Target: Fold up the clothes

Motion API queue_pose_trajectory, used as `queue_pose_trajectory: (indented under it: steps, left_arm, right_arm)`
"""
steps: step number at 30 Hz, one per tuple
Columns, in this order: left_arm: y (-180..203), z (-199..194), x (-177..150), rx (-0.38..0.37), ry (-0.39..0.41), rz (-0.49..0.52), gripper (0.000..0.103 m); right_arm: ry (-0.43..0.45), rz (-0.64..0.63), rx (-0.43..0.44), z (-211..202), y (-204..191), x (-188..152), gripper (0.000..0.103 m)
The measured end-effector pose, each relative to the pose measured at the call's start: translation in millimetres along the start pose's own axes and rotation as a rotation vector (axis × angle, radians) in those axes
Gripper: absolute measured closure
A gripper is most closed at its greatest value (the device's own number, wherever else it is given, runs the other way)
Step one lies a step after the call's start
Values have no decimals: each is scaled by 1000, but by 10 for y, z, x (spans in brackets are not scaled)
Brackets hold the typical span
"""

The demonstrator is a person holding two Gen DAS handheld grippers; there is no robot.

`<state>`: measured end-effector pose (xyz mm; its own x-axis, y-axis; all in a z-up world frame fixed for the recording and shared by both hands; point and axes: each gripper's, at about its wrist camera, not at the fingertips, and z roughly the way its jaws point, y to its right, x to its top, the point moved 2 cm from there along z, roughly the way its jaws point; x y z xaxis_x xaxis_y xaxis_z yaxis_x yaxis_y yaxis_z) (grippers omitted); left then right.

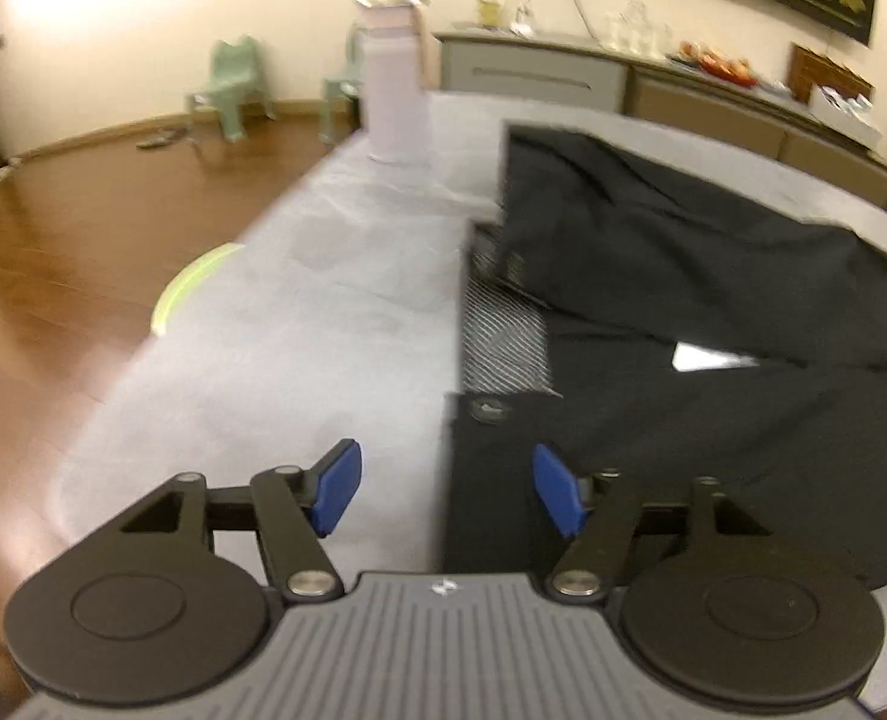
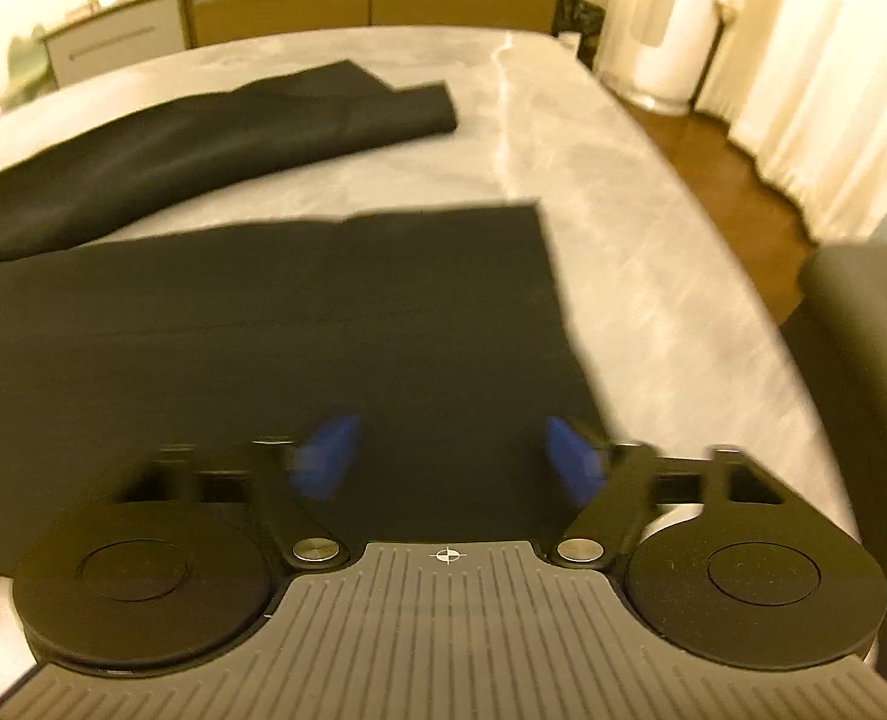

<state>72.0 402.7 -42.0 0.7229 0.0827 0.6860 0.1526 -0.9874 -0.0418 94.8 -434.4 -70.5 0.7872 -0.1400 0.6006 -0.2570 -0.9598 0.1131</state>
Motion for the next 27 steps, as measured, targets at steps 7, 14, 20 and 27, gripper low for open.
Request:
queue_pose_trajectory:
  steps: [7, 14, 20, 27]
  left_arm:
    - [-5, -265, 424, -30, 80, -52, 39]
    - [688, -207, 711, -198, 82, 0, 37]
    - [1209, -17, 797, -302, 74, 17, 35]
    - [1522, 162, 832, -375, 55, -15, 34]
  right_arm:
    - [139, -147, 99, -184, -369, 786, 43]
    - [164, -583, 242, 543, -1284, 1513, 22]
    - [66, -785, 392, 1040, -1770, 1701, 20]
    - [50, -749, 530, 850, -1727, 1776, 103]
